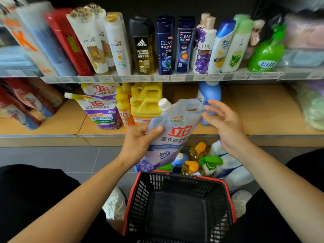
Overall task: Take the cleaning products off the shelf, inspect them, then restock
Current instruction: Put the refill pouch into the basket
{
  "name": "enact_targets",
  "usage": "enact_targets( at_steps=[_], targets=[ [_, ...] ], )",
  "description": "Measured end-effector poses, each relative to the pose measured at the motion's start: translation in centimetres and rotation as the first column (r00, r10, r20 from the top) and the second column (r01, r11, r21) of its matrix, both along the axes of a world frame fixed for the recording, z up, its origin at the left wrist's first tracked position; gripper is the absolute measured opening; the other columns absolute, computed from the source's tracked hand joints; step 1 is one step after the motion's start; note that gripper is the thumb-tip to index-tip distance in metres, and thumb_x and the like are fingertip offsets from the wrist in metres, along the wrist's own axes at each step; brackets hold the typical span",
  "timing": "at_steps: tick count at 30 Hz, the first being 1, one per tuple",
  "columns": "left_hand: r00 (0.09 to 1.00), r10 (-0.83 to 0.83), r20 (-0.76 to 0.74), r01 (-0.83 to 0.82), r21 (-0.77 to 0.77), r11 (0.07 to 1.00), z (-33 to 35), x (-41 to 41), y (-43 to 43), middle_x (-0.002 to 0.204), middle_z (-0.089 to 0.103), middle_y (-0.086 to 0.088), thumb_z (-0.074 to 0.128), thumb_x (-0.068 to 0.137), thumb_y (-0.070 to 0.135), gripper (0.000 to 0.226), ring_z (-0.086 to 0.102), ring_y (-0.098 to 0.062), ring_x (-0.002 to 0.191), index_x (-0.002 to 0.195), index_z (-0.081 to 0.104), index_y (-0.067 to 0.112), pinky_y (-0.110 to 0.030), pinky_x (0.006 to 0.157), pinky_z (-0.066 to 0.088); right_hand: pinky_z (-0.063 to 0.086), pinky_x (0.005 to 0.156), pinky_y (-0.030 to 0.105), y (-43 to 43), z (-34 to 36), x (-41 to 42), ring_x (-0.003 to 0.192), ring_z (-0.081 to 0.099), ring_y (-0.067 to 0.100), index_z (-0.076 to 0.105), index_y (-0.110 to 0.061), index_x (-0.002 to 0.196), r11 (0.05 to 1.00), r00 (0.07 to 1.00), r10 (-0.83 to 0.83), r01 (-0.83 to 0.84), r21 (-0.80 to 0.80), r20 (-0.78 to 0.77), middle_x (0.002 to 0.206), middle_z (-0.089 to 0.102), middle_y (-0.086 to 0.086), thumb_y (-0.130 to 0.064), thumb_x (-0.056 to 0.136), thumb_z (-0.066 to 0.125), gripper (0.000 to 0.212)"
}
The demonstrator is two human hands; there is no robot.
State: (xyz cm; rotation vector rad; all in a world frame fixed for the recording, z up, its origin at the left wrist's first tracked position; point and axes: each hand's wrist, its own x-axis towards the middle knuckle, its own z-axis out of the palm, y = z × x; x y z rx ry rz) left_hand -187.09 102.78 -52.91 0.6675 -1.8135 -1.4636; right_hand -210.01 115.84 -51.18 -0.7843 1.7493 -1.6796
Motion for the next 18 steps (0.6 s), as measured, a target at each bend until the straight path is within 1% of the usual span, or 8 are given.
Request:
enact_targets(
  at_steps=[3,5,7,9,12,14,16,18],
  targets=[
    [0.995,-0.078,0.066,0.083,-0.077,0.994,-0.1,0.3,0.1,0.071,0.072,-0.015,0.069,0.092,0.017,0.031,0.061,-0.013,0.063,0.073,0.070,-0.008,-0.027,0.056,0.047,0.043,0.101,0.015,0.4,1.0,0.0,0.125,0.054,-0.002,0.054,-0.031,0.137,0.999,0.898,0.023,-0.042,-0.034,-0.440,0.134,0.060,-0.013,-0.025,0.082,0.082,0.062],
    [0.986,-0.131,0.106,0.142,-0.104,0.984,-0.4,0.4,0.1,0.064,0.060,-0.023,0.070,0.092,0.016,0.041,0.050,-0.014,0.059,0.064,0.061,-0.013,-0.031,0.051,0.039,0.038,0.104,0.011,0.4,1.3,1.0,0.127,0.049,-0.005,0.056,-0.031,0.136,0.986,0.791,0.160,-0.159,0.054,-0.590,0.134,0.059,-0.016,-0.039,0.079,0.083,0.064],
    [0.976,-0.173,0.129,0.185,-0.090,0.978,-0.4,0.5,0.4,0.068,0.060,-0.033,0.069,0.090,0.021,0.045,0.050,-0.023,0.061,0.067,0.060,-0.017,-0.044,0.054,0.039,0.045,0.097,0.015,0.2,1.5,1.8,0.114,0.056,-0.007,0.065,-0.035,0.121,0.940,0.754,0.342,-0.281,0.195,-0.560,0.117,0.066,-0.022,-0.049,0.077,0.078,0.048],
    [0.969,-0.209,0.132,0.218,-0.054,0.974,-0.5,0.5,0.8,0.076,0.067,-0.034,0.068,0.090,0.020,0.041,0.060,-0.031,0.065,0.074,0.066,-0.018,-0.052,0.060,0.047,0.049,0.069,0.017,0.1,1.6,2.4,0.078,0.062,-0.007,0.075,-0.028,0.092,0.892,0.773,0.452,-0.377,0.250,-0.445,0.084,0.074,-0.015,-0.046,0.076,0.073,0.025],
    [0.943,-0.279,0.179,0.274,0.056,0.960,-0.3,0.4,1.2,0.093,0.073,-0.030,0.068,0.090,0.018,0.033,0.068,-0.030,0.082,0.087,0.072,-0.015,-0.061,0.078,0.052,0.041,0.056,0.028,0.4,1.6,2.3,0.065,0.055,0.006,0.077,-0.006,0.077,0.899,0.811,0.438,-0.386,0.207,-0.387,0.074,0.073,0.014,-0.041,0.076,0.072,0.035],
    [0.934,-0.313,0.174,0.294,0.125,0.948,0.6,0.1,1.2,0.103,0.077,-0.018,0.068,0.091,0.020,0.028,0.070,-0.023,0.093,0.104,0.074,-0.004,-0.054,0.087,0.055,0.042,0.058,0.028,0.7,1.7,2.5,0.066,0.056,0.004,0.078,-0.009,0.079,0.899,0.820,0.438,-0.399,0.180,-0.367,0.076,0.075,0.011,-0.039,0.078,0.072,0.031],
    [0.940,-0.329,0.092,0.316,0.131,0.940,1.7,-0.1,0.8,0.110,0.077,-0.004,0.065,0.096,0.016,0.027,0.070,-0.014,0.100,0.122,0.068,0.011,-0.035,0.085,0.059,0.043,0.058,0.025,0.9,1.6,3.0,0.065,0.056,0.000,0.078,-0.011,0.077,0.873,0.800,0.487,-0.451,0.183,-0.351,0.072,0.074,0.004,-0.036,0.080,0.072,0.026],
    [0.921,-0.384,0.071,0.377,0.096,0.921,2.7,-0.2,0.5,0.118,0.074,-0.004,0.058,0.096,0.011,0.038,0.069,-0.016,0.106,0.134,0.059,0.016,-0.033,0.085,0.059,0.040,0.057,0.033,0.9,1.1,3.4,0.065,0.052,0.005,0.076,-0.011,0.073,0.848,0.759,0.530,-0.476,0.233,-0.379,0.069,0.069,0.014,-0.032,0.084,0.073,0.024]
  ],
)
